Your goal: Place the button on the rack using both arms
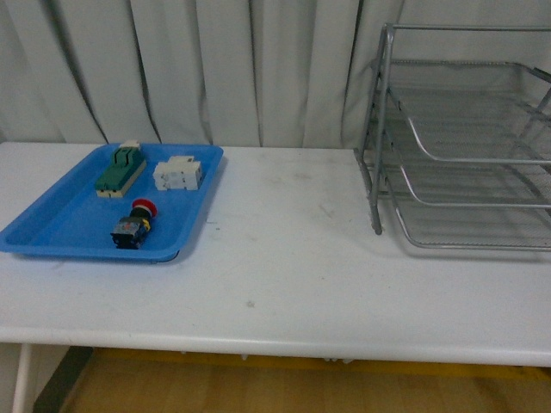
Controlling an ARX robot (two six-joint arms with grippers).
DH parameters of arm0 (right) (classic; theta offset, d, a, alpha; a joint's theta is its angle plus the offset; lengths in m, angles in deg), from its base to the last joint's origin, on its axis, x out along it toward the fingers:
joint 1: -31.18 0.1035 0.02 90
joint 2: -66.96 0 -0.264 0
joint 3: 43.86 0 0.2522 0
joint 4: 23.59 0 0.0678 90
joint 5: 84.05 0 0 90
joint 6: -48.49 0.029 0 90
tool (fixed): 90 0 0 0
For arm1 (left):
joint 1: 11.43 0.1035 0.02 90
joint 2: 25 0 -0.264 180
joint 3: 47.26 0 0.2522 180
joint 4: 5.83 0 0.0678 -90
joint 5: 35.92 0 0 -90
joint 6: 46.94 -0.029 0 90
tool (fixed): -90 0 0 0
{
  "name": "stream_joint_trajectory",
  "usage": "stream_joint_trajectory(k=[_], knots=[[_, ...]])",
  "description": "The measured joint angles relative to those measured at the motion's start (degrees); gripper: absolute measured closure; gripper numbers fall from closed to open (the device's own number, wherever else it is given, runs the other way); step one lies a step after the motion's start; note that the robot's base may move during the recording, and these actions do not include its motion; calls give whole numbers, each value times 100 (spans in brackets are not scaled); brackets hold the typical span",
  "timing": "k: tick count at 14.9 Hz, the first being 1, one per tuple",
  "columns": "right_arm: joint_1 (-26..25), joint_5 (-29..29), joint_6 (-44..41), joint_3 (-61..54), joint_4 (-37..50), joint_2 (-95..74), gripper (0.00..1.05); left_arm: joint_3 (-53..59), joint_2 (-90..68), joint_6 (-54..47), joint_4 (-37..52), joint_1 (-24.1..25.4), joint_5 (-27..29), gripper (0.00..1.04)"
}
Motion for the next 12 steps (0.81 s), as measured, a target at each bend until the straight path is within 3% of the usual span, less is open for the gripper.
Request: stream_joint_trajectory(k=[12], knots=[[0,0,0,0,0,2,6,0,0,2,0,0,0,7]])
